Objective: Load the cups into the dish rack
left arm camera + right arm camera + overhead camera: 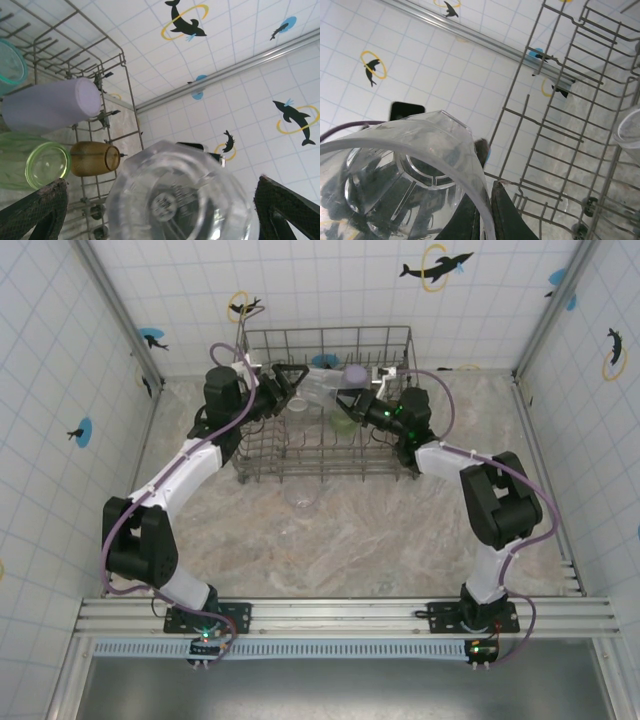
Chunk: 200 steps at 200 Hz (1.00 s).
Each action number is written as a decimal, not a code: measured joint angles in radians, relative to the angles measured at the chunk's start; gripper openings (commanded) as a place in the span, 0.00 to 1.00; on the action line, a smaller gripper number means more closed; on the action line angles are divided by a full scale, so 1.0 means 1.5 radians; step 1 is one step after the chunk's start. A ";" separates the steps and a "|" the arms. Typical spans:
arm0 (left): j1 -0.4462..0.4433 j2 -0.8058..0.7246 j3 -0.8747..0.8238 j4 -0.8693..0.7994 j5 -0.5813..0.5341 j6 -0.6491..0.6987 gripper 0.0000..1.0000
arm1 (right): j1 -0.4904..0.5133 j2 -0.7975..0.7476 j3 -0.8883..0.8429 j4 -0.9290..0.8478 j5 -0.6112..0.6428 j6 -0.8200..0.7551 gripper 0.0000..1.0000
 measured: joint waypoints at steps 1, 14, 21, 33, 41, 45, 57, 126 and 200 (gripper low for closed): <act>0.000 0.000 0.000 0.000 0.000 -0.001 0.98 | 0.000 0.000 0.000 0.001 0.001 0.001 0.00; -0.002 0.000 -0.004 0.008 0.002 -0.008 0.98 | 0.000 0.006 0.006 0.016 0.000 0.008 0.00; -0.002 0.000 -0.004 0.014 0.003 -0.011 0.98 | 0.001 0.011 0.010 0.025 0.000 0.013 0.00; -0.003 0.000 -0.004 0.016 0.005 -0.016 0.98 | 0.003 0.022 0.018 0.037 0.000 0.021 0.00; -0.003 0.000 -0.006 0.016 0.006 -0.018 0.98 | 0.004 0.027 0.022 0.040 0.000 0.026 0.00; -0.003 0.000 -0.007 0.016 0.007 -0.018 0.98 | 0.005 0.031 0.024 0.043 0.000 0.028 0.00; -0.003 0.000 -0.008 0.019 0.007 -0.020 0.98 | 0.009 0.037 0.029 0.046 0.000 0.033 0.00; -0.005 0.000 -0.033 0.073 0.023 -0.056 0.97 | 0.020 0.043 0.032 0.059 -0.003 0.038 0.00; -0.007 0.000 -0.041 0.105 0.025 -0.075 0.83 | 0.028 0.045 0.032 0.057 0.002 0.043 0.00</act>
